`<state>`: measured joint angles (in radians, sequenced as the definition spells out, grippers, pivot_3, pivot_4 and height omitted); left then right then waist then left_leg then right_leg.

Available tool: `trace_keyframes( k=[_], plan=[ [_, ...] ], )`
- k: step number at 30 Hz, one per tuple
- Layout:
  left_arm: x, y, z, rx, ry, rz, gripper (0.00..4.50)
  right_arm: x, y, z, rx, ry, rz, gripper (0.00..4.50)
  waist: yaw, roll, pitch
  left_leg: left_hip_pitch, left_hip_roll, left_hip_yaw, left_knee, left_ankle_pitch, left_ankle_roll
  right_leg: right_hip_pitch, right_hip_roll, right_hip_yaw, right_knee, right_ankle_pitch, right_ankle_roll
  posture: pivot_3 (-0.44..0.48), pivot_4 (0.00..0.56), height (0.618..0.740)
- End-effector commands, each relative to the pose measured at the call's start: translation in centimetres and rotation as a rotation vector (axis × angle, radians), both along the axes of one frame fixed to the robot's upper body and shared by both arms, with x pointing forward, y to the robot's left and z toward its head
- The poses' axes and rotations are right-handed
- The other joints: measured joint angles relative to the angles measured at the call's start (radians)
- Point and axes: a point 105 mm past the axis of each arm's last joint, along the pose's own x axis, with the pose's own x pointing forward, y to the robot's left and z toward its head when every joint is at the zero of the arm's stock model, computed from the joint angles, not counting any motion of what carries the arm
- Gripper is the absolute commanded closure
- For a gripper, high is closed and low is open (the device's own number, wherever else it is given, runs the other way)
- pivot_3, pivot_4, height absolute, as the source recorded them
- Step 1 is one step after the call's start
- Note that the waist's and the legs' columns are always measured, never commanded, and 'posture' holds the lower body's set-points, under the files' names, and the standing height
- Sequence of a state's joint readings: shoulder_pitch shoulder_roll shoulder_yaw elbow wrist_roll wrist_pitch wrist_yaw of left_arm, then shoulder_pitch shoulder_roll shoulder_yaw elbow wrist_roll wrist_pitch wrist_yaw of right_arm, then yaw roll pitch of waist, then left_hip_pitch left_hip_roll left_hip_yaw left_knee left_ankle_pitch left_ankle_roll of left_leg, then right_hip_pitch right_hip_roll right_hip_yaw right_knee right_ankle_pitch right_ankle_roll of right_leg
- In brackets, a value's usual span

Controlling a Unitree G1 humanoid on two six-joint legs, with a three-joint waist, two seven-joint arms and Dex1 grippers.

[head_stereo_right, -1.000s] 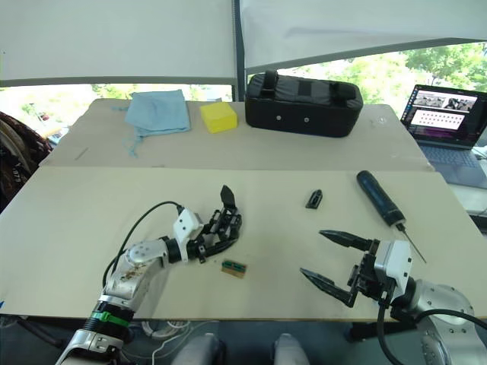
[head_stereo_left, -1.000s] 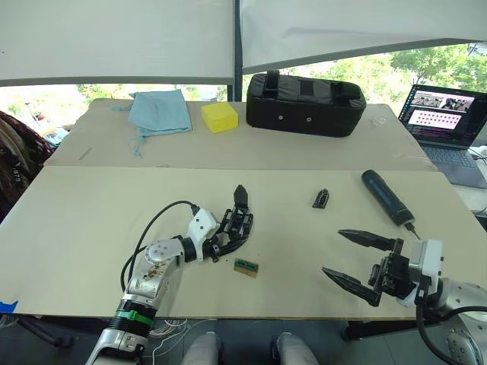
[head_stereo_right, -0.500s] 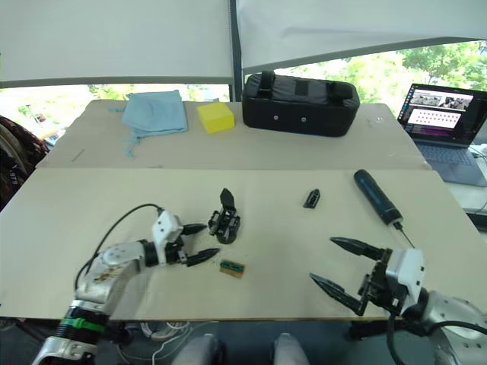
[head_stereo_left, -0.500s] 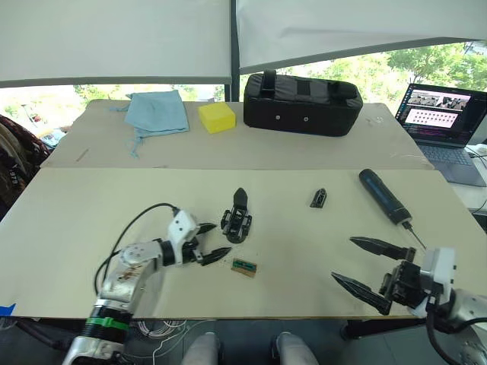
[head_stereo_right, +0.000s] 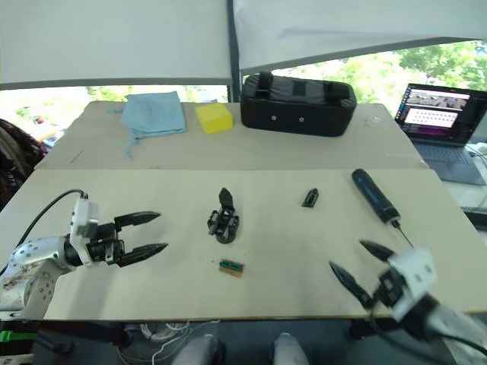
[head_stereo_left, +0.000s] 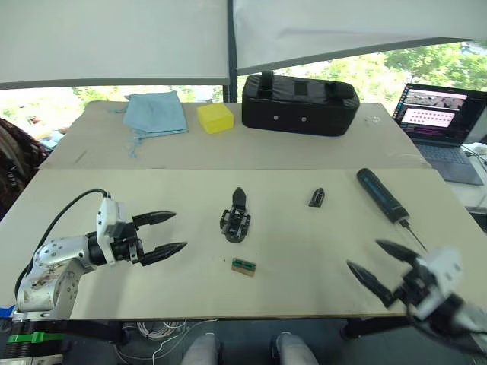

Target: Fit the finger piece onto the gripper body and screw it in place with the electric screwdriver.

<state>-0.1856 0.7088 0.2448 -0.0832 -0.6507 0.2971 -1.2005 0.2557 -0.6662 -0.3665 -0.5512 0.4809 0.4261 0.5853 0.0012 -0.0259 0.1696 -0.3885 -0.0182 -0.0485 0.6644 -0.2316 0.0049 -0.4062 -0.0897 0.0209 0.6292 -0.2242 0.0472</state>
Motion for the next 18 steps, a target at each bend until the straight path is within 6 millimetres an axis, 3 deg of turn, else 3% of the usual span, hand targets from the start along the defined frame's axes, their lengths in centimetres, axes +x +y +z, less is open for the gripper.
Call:
trace_keyframes(
  k=[1,7,12,18],
  plan=[
    [0.4,-0.4,3.0,-0.07,-0.073,0.032,0.08,3.5,0.4,1.3,0.041,0.122,-0.114,0.0,-0.002,0.0,0.0,0.0,0.0,-0.001,0.0,0.0,0.0,0.0,0.001,-0.001,0.0,0.0,-0.002,0.0,0.15,0.74],
    [0.1,-1.5,2.9,-0.092,-0.035,0.015,0.08,8.1,1.1,1.6,0.139,0.514,-0.283,0.0,-0.012,0.0,0.001,-0.001,-0.001,-0.002,-0.001,0.0,0.0,0.0,0.003,-0.001,0.0,0.002,-0.005,0.0,0.15,0.74],
    [-0.1,-2.0,2.5,-0.09,-0.028,0.016,0.08,12.1,2.9,2.5,0.272,0.627,-0.368,0.0,-0.014,0.001,0.001,-0.004,-0.002,-0.001,-0.001,0.0,0.0,-0.004,0.003,-0.001,0.0,0.002,-0.004,0.0,0.15,0.74],
    [0.0,-2.4,2.1,-0.119,-0.022,0.041,0.08,15.0,3.4,2.1,0.3,0.684,-0.489,0.0,-0.015,0.001,0.001,-0.006,-0.004,0.0,-0.001,0.0,0.0,-0.007,0.002,-0.001,0.001,0.003,-0.004,0.0,0.15,0.74]
  ],
)
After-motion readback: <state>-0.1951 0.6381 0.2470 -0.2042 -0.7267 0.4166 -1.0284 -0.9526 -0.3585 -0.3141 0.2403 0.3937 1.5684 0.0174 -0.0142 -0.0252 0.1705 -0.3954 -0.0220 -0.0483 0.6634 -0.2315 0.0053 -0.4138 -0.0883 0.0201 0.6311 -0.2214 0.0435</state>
